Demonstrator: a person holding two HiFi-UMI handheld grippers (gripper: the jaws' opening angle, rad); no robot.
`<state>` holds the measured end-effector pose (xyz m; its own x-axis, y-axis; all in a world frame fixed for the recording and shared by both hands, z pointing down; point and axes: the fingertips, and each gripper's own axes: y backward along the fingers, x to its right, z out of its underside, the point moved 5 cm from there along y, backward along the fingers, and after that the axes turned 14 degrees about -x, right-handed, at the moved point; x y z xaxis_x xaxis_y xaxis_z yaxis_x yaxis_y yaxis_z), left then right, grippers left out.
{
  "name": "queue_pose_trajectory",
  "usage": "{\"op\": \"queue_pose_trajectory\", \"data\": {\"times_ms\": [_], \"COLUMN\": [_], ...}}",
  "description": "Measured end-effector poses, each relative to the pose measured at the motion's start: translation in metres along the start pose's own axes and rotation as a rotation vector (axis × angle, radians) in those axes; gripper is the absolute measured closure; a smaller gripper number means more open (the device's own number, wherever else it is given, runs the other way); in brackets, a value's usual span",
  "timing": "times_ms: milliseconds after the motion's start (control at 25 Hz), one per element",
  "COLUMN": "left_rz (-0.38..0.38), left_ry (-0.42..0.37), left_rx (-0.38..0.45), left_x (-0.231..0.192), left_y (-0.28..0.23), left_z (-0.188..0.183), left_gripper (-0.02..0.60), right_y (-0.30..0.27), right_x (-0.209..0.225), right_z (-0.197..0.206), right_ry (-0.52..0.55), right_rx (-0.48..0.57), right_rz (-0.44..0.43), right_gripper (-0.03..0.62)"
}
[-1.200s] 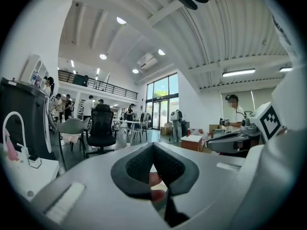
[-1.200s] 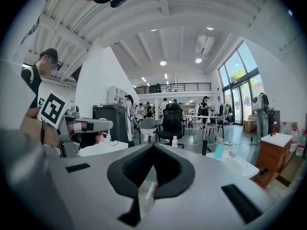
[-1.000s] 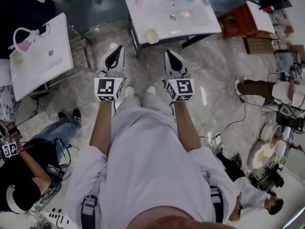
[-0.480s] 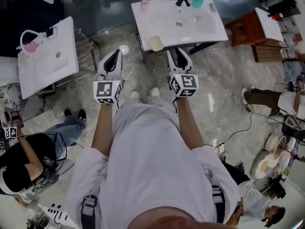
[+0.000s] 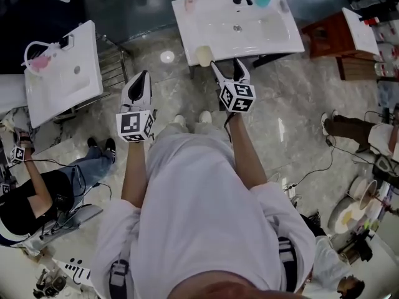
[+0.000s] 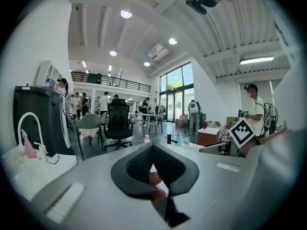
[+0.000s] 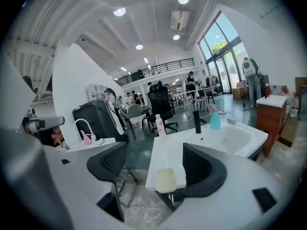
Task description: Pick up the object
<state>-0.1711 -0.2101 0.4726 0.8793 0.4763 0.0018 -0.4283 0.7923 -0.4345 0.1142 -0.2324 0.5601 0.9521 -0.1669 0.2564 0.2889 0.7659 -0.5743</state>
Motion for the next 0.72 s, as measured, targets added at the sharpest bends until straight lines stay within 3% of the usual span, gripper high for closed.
{"op": "queue_pose_trajectory", "data": {"times_ms": [280, 720], "left_rz": [-0.068, -0.196], "left_ry": [0.011, 0.049], "left_rx": [-0.051, -0.122], "left_x": [-0.02, -0.041], "left_y": [0.005, 0.036], "left_z": [0.011, 0.034], "left_gripper": [0.581, 0.581], "right_y": [-0.051, -0.118], "right_x": [0.023, 0.054], "right_z": [0.028, 0.082], "right_ry": [-0.175, -0.59], "right_rx": [-0.099, -0.222], "right_rz": [-0.023, -0.108], "right_gripper": [0.224, 0.227]}}
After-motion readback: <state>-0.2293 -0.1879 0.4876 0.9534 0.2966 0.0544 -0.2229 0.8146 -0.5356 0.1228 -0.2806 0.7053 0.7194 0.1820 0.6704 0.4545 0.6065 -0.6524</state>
